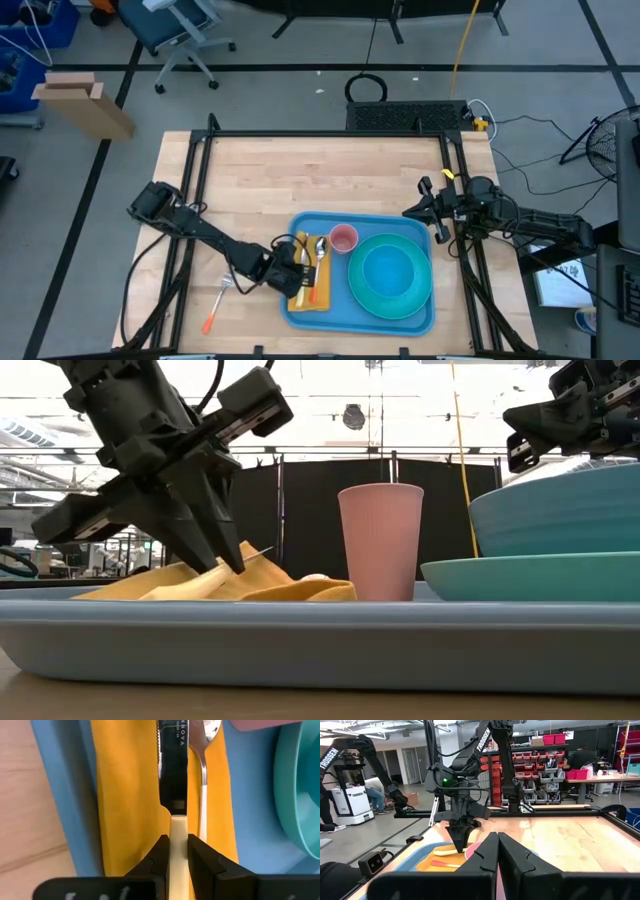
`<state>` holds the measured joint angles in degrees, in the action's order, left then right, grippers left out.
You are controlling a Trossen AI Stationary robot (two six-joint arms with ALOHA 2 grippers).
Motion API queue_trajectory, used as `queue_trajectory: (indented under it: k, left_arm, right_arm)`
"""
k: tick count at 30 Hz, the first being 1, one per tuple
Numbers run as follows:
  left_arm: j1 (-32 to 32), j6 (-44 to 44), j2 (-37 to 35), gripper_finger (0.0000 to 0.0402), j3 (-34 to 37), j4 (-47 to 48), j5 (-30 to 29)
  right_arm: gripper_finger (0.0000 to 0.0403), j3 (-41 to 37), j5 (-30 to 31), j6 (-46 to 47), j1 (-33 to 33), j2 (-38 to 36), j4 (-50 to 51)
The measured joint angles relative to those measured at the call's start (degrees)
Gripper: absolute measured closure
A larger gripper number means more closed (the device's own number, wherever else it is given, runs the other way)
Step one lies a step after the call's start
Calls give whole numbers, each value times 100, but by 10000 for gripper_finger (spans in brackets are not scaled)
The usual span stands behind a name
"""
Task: Set up tray
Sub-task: Put the yellow table knife on top of the yellow table napkin to the left side of the orange spoon
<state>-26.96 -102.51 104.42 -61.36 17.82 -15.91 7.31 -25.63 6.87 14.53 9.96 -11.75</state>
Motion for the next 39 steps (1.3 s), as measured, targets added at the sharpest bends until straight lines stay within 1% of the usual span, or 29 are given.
queue_trajectory:
  k: [8,16,24,29,34,36,39]
  left_arm:
    - [78,198,114,357,-2,-145,145]
    - [111,144,343,355,-9,-351,264]
    - [118,251,385,270,-9,-527,259]
    - [122,581,314,247,-2,-606,389]
    - [73,967,5,253,0,-314,397]
    - [25,1054,-142,262,3,-36,402]
    - [-99,1282,-284,283,2,38,434]
  right_arm:
    - [403,0,2,0,1,0,-26]
    - [403,0,2,-2,0,18,-7]
    - [403,0,2,-2,1,62,-24]
    - [403,0,2,-2,0,85,-46]
    - [403,0,2,-2,2,90,-60]
    - [403,0,2,-2,1,113,-102]
    - [403,0,2,-4,0,133,-119]
